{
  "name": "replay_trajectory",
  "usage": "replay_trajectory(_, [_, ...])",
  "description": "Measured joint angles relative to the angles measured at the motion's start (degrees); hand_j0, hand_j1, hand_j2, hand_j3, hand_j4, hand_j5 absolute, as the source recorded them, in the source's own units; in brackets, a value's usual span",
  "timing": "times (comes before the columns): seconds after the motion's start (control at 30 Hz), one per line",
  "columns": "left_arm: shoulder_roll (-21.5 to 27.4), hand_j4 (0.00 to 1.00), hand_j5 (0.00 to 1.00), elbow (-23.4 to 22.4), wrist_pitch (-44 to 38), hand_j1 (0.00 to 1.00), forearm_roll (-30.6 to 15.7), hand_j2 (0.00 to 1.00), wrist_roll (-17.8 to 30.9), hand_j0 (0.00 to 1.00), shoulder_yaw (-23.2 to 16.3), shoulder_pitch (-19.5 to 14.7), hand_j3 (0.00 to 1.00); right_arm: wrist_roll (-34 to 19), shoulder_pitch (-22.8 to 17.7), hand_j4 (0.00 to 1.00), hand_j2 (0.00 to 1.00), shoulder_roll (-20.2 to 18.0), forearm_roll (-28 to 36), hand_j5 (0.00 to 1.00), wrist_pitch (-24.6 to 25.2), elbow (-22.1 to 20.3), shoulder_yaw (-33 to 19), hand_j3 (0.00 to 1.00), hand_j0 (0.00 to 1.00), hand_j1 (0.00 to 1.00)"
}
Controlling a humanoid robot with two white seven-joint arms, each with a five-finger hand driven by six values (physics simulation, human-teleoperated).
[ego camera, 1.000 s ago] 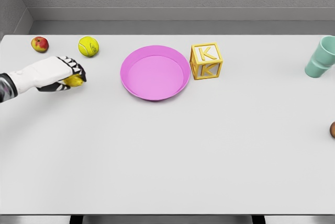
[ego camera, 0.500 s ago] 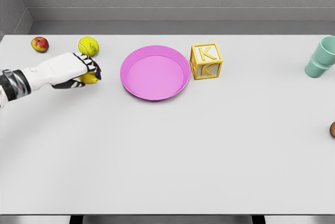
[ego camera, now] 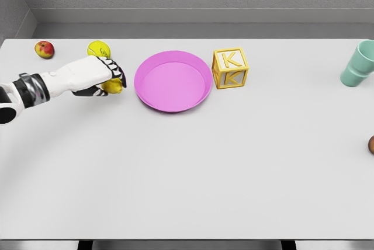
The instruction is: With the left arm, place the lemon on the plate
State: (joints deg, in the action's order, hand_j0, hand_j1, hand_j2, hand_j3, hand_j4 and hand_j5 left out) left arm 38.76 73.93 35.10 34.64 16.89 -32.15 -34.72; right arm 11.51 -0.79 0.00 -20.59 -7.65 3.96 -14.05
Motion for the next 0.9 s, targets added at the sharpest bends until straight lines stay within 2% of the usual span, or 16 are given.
replay_trajectory(0.3, [-2.2, 0.54, 0.54, 0.0, 0.0, 0.54, 0.1, 0.54, 0.2, 0.54, 0.0, -1.7, 0.54, 0.0, 0.0, 1.00, 1.00, 0.0, 0.0, 1.00, 0.0, 0.0, 0.0, 1.00, 1.00, 1.00])
replay_trajectory(0.9, [-6.2, 0.54, 0.54, -0.1, 0.0, 0.54, 0.5, 0.54, 1.0, 0.54, -0.1, -2.9, 0.54, 0.0, 0.0, 1.00, 1.00, 0.0, 0.0, 1.00, 0.0, 0.0, 0.0, 1.00, 1.00, 1.00])
